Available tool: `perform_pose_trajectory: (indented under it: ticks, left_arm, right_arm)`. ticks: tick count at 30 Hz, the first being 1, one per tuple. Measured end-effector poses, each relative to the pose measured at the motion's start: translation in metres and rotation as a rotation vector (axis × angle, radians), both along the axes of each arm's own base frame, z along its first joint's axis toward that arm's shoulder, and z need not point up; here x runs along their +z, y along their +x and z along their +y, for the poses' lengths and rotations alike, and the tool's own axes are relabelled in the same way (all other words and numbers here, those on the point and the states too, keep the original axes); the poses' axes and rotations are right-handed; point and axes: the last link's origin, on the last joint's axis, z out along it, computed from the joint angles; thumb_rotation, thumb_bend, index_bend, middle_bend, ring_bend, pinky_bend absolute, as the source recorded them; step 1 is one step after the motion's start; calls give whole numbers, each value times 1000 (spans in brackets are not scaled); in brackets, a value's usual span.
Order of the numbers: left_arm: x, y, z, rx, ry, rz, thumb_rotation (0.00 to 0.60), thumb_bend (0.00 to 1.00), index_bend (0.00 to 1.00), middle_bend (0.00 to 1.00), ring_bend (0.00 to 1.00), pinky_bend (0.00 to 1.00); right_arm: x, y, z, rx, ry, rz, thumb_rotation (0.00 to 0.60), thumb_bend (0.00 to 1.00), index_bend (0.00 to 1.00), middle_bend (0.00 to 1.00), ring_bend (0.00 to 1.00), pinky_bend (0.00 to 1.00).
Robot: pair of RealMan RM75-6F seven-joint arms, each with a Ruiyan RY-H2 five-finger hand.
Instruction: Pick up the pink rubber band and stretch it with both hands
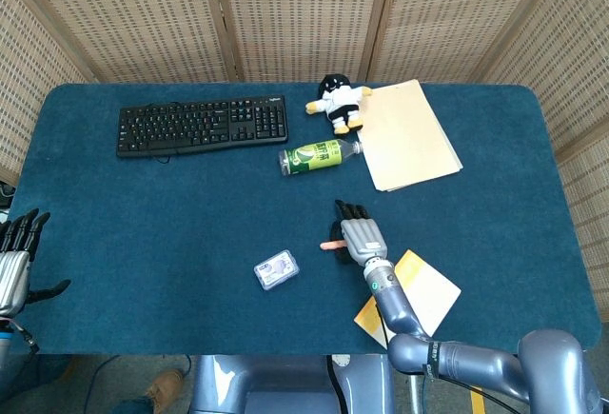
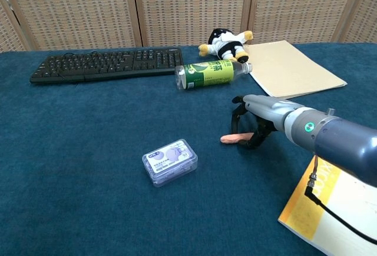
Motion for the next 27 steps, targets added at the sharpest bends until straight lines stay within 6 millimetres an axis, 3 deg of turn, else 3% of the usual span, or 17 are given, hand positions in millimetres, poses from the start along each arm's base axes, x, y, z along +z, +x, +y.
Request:
perform_pose_trajectory:
  ticks: [9,16,22,27]
  left_arm:
    - [0,0,1,-1,-1,1,600,0,0,0,0,0]
    - [3,6,9,-49,2,4,600,0,0,0,0,0]
    - [13,25,37,-177,2,51,600,0,0,0,0,0]
    - [21,53,71,-337,-43,104,600,0,13,0,0,0]
  right_arm:
    - [7,9,0,1,-13,-77,600,579,630,57,0,0]
    - [20,33,-7,-37,6,-219,600,581,632,62,0,0]
    - [30,67,-21,-67,38,-338,600,583,644,78,0,0]
    - [32,98,-32,-114,82,-444,600,583,650,83,0,0]
